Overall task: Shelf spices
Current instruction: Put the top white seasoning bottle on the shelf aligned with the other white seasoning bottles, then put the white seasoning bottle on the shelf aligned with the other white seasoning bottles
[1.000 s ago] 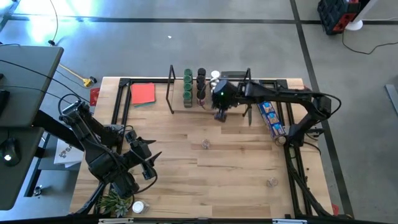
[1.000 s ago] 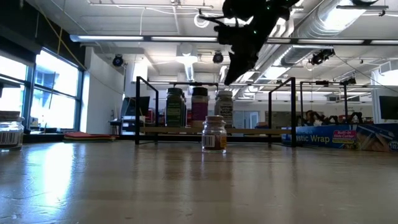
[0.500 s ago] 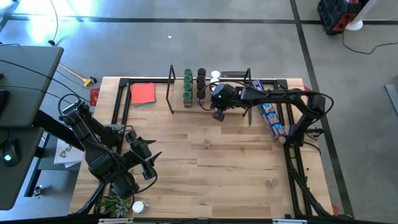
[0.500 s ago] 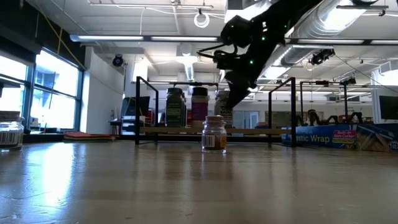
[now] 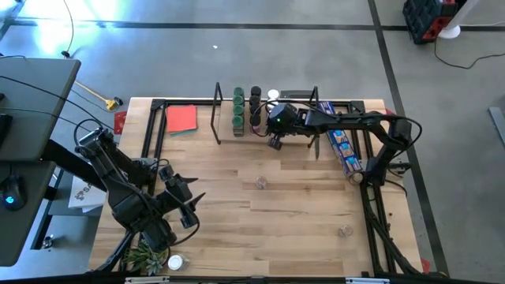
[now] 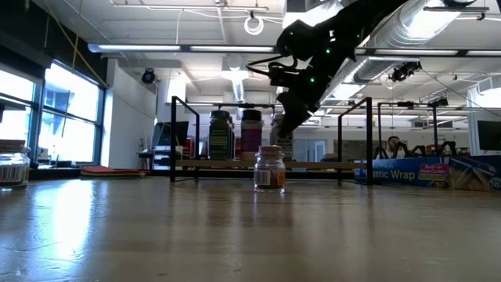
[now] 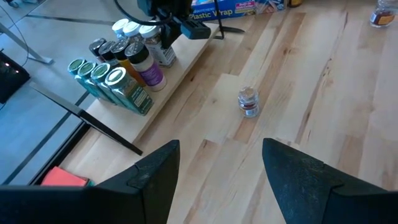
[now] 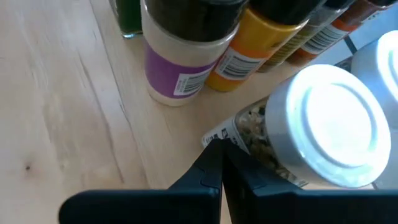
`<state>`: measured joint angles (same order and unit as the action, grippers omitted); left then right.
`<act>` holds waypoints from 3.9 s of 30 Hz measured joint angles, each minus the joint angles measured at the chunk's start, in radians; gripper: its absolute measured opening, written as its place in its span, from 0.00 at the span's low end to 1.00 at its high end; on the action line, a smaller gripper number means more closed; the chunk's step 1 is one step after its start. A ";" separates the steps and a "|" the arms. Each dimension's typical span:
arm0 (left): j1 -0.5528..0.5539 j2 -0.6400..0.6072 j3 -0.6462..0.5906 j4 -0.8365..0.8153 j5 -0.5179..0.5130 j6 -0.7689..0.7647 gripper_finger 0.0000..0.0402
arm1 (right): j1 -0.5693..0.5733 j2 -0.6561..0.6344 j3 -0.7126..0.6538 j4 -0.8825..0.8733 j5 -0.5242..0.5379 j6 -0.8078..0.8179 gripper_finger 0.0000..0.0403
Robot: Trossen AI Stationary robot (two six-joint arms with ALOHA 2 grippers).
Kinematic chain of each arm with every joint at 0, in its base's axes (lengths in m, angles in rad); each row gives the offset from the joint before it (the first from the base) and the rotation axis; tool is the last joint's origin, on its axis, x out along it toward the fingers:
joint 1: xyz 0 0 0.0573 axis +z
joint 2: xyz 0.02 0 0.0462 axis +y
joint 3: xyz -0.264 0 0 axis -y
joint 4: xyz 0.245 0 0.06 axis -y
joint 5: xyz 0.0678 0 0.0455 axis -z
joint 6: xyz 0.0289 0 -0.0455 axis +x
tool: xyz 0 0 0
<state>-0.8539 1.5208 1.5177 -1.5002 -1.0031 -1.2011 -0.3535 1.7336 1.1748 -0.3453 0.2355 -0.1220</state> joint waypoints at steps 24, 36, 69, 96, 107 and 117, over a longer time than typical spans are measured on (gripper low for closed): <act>-0.188 0.071 0.000 0.051 0.315 -0.250 0.56 | 0.681 -0.094 0.000 -0.009 0.394 0.235 0.00; -0.185 0.189 0.000 0.170 0.858 -0.554 0.70 | 0.985 -0.091 0.000 0.086 0.730 0.367 0.00; -0.150 0.348 0.000 0.375 0.993 -0.682 0.81 | 0.952 -0.043 0.000 0.098 0.728 0.351 0.00; 0.323 0.344 0.062 0.324 1.002 0.332 0.48 | 1.193 -0.129 0.000 0.003 0.829 0.449 0.00; 0.590 0.344 0.076 0.448 0.953 0.766 0.48 | 1.204 -0.136 0.000 -0.153 0.722 0.775 0.00; 0.625 0.353 0.077 0.560 0.956 0.903 0.59 | 1.147 -0.136 0.000 -0.152 0.669 0.799 0.00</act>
<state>-0.2291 1.8740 1.5948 -0.9405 -0.0471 -0.2977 0.7937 1.5978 1.1748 -0.4976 0.9041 0.6770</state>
